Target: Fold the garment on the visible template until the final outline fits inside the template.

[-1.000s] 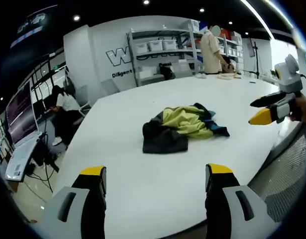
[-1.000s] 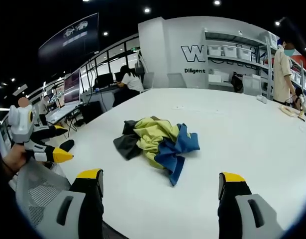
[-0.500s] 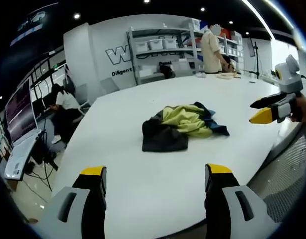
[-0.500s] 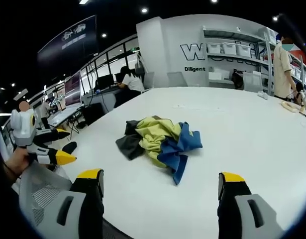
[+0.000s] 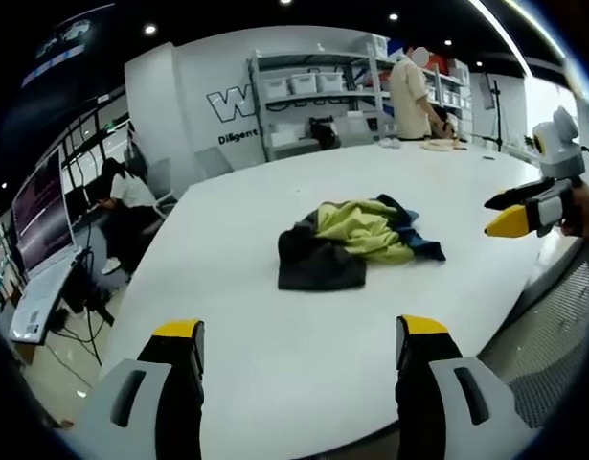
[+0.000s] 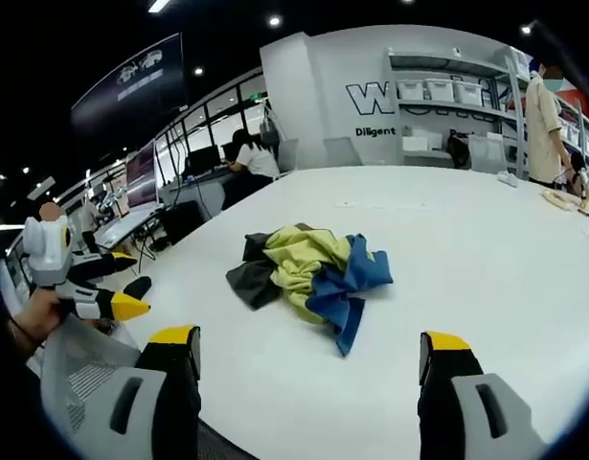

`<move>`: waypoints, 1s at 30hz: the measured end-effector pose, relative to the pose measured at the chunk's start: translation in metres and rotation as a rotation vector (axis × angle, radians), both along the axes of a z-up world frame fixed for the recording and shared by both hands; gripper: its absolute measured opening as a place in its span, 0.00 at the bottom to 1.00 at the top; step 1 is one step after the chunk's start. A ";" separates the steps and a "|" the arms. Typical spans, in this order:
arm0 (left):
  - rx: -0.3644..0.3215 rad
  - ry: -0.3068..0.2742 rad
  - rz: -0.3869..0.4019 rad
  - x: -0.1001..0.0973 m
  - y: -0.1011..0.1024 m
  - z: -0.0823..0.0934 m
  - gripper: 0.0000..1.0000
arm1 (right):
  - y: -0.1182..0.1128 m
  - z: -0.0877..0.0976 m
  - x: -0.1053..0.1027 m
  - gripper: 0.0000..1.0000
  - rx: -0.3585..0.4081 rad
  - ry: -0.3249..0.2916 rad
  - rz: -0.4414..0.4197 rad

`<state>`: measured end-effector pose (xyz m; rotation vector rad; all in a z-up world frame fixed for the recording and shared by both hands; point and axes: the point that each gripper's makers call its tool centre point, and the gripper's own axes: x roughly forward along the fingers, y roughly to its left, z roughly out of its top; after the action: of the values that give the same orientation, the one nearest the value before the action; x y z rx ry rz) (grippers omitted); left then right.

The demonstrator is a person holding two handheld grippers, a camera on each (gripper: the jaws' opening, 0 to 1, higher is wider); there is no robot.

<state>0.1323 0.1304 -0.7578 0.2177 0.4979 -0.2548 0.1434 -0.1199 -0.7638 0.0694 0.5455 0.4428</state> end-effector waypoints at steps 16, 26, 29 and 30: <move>0.006 0.007 -0.026 -0.001 -0.005 -0.002 0.82 | 0.000 0.000 0.000 0.93 -0.003 -0.001 -0.005; -0.018 0.007 -0.033 0.001 -0.009 -0.001 0.82 | -0.003 0.002 0.001 0.93 0.000 -0.005 -0.020; -0.008 0.014 -0.051 0.001 -0.012 -0.002 0.83 | -0.003 0.005 0.003 0.93 0.002 -0.017 -0.021; -0.002 0.015 -0.059 0.000 -0.013 -0.003 0.83 | -0.004 0.005 0.003 0.93 0.000 -0.018 -0.022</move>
<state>0.1325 0.1177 -0.7608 0.2286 0.5070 -0.3143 0.1462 -0.1237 -0.7586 0.0711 0.5269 0.4217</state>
